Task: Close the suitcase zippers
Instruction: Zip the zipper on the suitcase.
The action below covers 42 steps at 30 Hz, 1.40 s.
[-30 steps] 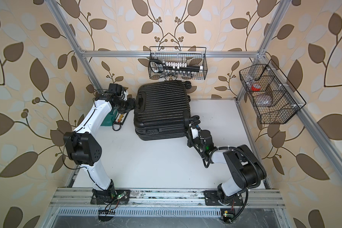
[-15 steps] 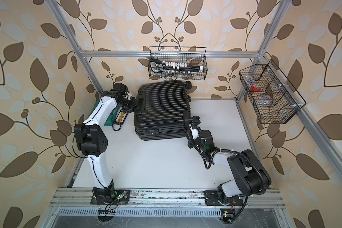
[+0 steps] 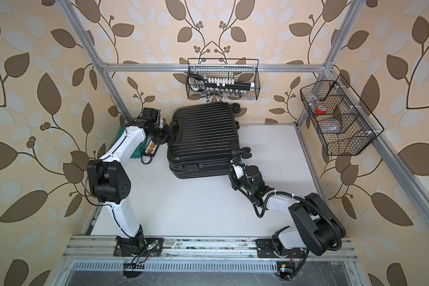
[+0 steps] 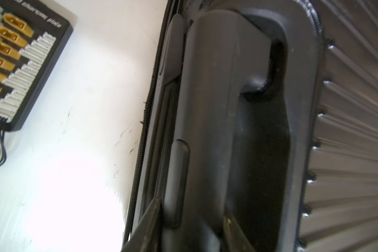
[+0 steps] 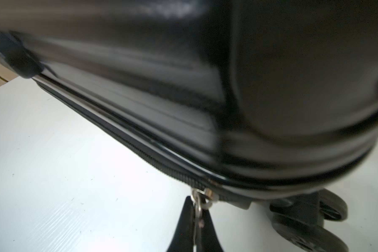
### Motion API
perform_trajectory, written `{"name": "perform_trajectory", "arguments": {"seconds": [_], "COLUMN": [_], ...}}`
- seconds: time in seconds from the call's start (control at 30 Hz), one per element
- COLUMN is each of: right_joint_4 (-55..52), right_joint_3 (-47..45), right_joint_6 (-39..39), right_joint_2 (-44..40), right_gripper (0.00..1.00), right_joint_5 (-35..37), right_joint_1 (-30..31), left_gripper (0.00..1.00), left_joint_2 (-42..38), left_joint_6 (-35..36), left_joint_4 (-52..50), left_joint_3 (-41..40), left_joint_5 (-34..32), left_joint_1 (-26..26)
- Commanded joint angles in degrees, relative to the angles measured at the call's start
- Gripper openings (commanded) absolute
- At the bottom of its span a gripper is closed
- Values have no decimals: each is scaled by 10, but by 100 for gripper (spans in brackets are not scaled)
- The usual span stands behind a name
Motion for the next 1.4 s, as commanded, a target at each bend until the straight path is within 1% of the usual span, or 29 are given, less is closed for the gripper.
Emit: {"name": "perform_trajectory", "arguments": {"seconds": [0.0,0.07,0.13,0.3,0.43,0.47,0.6,0.83,1.07,1.23,1.37], "right_joint_4": [9,5,0,-22,-30,-31,-37,-37,-38,-39,-40], "right_joint_3": [13,15,18,27,32,34,41,49,62,74,84], "right_joint_6": [-18,-18,-18,-21,-21,-21,-20,-22,-30,-34,-35], "right_joint_2": [-20,-23,-29,-49,-60,-59,-57,-61,-62,-59,-52], "right_gripper": [0,0,0,0,0,0,0,0,0,0,0], "right_joint_5": [-33,-23,-13,5,15,17,30,40,51,42,37], "right_joint_1": [35,48,61,94,115,130,163,220,281,306,317], "left_gripper": [26,25,25,25,25,25,25,24,24,25,25], "left_joint_2": [-59,-71,-87,-133,-175,-185,-213,-237,-239,-238,-237], "left_joint_6": [-174,-181,-204,-247,-298,-312,-344,-398,-446,-466,-483], "left_joint_4": [43,32,32,53,76,83,91,105,109,105,114], "left_joint_3": [6,4,-5,-41,-95,-107,-136,-178,-182,-174,-178], "left_joint_5": [10,-5,-18,-61,-103,-110,-156,-193,-234,-264,-274], "left_joint_1": [-16,-28,-40,-70,-95,-102,-145,-178,-219,-249,-271]}}
